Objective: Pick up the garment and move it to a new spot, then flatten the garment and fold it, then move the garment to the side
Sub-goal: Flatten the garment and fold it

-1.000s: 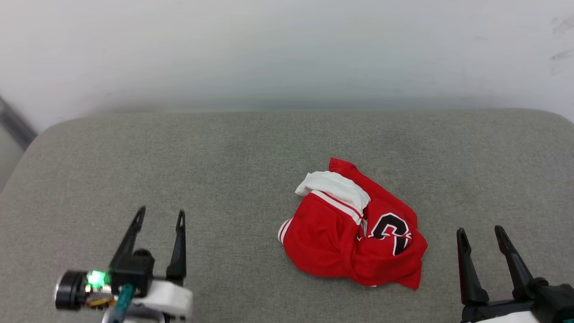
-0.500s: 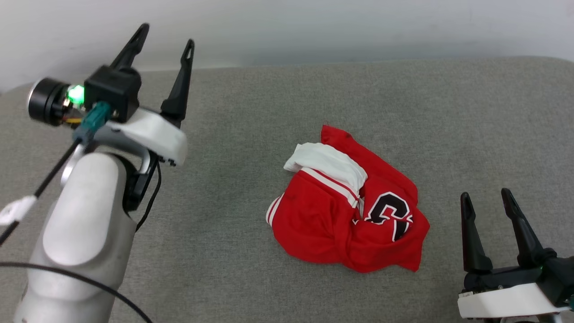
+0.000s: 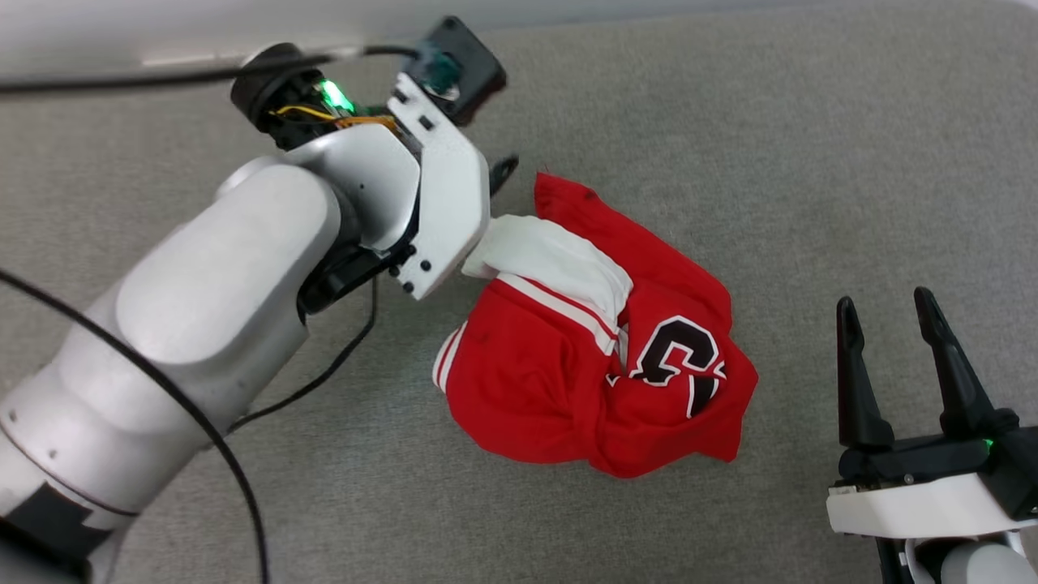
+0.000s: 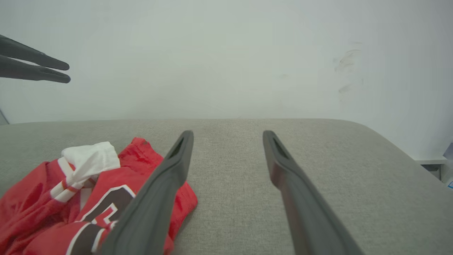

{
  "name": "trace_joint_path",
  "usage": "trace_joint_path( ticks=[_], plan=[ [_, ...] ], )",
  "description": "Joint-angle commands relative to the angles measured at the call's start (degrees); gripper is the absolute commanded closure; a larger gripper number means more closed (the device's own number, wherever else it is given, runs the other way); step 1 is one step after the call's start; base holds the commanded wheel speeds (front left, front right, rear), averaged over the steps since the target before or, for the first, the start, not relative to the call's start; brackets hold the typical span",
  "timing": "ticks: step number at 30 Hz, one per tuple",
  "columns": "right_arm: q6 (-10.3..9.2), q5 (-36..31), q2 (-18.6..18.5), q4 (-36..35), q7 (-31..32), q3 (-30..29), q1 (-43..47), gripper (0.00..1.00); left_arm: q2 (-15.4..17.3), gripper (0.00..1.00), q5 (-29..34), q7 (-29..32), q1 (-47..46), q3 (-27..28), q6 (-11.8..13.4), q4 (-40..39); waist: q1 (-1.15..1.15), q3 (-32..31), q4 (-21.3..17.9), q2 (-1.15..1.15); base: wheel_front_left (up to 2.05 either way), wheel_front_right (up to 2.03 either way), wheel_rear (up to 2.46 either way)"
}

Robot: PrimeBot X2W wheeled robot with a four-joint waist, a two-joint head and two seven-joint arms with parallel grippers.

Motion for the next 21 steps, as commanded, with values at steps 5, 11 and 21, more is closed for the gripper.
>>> trace_joint_path(
  ticks=[5, 11, 21],
  plan=[
    [-0.04, 0.21, 0.15, -0.72, -0.13, 0.35, -2.63, 0.0, 3.33, 0.0, -8.9, 9.05, -7.4, -11.53, 0.04, -0.64, -0.01, 4.74, -2.52, 0.0, 0.0, 0.0, 0.0],
    [-0.04, 0.61, 0.15, -0.81, -0.14, 0.77, -4.71, 0.0, 4.72, 0.0, -15.07, 13.55, -12.93, -21.71, 0.04, 0.98, -0.01, 8.29, -4.16, 0.0, 0.0, 0.0, 0.0],
    [-0.04, 1.16, 0.15, -0.63, -0.14, 1.48, -7.05, 0.0, 5.61, 0.0, -10.52, 25.61, -5.07, -24.71, -0.18, -1.89, -0.01, 11.55, -6.13, 0.0, 0.0, 0.0, 0.0]
  ],
)
